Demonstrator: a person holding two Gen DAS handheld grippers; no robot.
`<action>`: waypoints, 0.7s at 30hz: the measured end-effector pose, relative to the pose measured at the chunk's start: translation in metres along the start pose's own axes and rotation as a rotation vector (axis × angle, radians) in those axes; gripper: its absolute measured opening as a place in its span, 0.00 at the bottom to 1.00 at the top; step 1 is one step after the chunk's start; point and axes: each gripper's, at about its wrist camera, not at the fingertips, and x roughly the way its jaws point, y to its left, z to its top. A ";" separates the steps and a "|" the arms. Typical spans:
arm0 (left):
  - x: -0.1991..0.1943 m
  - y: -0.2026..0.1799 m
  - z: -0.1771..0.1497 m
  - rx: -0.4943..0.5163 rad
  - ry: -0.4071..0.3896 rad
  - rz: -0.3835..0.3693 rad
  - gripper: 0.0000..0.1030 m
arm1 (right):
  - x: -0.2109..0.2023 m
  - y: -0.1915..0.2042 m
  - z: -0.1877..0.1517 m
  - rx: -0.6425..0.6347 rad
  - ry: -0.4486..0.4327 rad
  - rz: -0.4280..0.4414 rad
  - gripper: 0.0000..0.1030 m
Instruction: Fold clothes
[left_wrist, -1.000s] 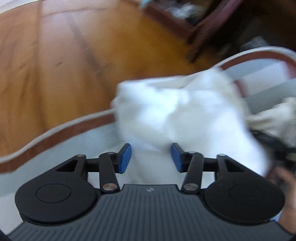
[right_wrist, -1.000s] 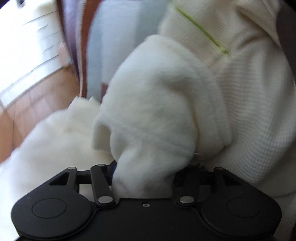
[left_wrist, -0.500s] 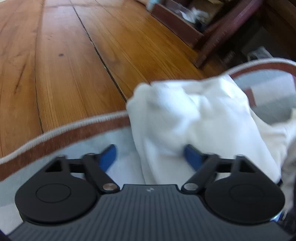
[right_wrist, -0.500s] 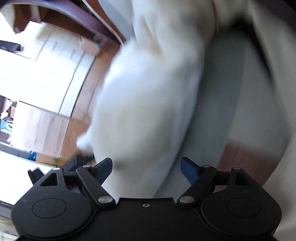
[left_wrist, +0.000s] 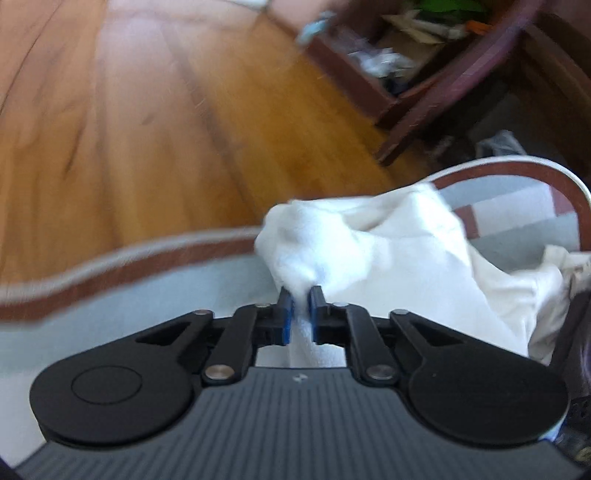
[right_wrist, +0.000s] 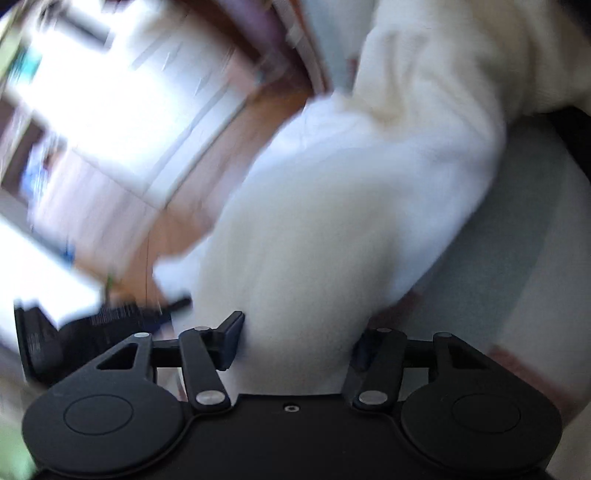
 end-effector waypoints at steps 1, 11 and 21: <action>0.001 0.000 -0.001 -0.017 0.012 -0.006 0.08 | -0.003 -0.011 -0.003 0.055 0.016 0.010 0.62; -0.041 -0.053 -0.001 0.233 -0.220 -0.235 0.12 | -0.078 0.055 0.012 -0.304 -0.060 -0.180 0.72; 0.031 -0.055 -0.003 0.268 -0.038 -0.011 0.11 | -0.021 -0.008 0.105 -0.455 -0.196 -0.598 0.45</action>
